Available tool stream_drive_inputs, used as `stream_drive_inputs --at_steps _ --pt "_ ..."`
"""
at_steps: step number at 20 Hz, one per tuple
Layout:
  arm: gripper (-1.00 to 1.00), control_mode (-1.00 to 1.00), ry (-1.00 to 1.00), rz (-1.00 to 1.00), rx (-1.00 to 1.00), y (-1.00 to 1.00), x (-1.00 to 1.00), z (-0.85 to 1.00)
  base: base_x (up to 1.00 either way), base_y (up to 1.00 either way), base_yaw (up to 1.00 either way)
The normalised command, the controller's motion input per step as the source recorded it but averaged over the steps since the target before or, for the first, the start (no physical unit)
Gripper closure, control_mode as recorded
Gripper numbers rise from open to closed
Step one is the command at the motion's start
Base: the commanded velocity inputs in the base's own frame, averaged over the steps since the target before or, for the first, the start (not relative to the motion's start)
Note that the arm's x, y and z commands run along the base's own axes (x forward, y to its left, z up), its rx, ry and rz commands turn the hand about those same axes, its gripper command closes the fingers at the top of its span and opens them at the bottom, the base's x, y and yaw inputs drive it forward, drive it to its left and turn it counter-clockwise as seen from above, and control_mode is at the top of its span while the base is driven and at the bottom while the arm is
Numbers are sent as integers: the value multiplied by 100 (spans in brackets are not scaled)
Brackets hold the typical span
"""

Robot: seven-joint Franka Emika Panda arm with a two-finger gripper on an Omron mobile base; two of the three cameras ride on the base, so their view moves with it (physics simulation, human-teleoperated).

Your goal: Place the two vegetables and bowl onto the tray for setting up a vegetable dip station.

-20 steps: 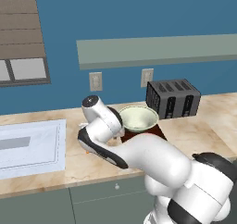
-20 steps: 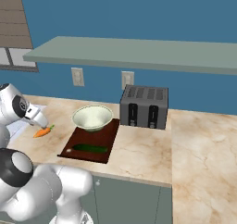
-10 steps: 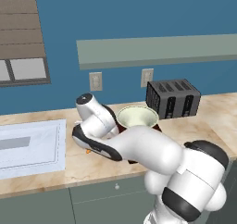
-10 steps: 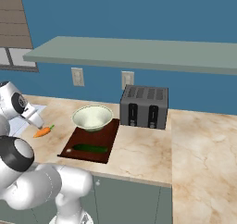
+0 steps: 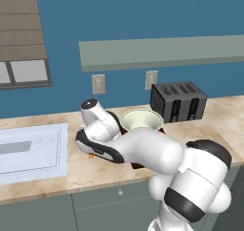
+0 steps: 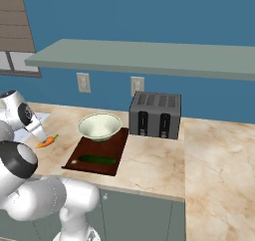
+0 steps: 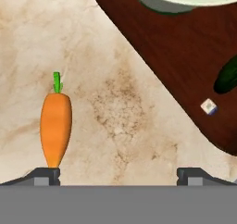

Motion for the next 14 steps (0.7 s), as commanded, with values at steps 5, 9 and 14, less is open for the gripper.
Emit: stream_drive_inputs --at_steps 5,9,14 --pt "-100 -100 0 -6 2 0 23 -19 0 0 0" --pt "-100 -100 0 0 4 1 29 -16 0 0 0" --pt "-100 -100 0 0 0 9 29 -15 0 0 0"
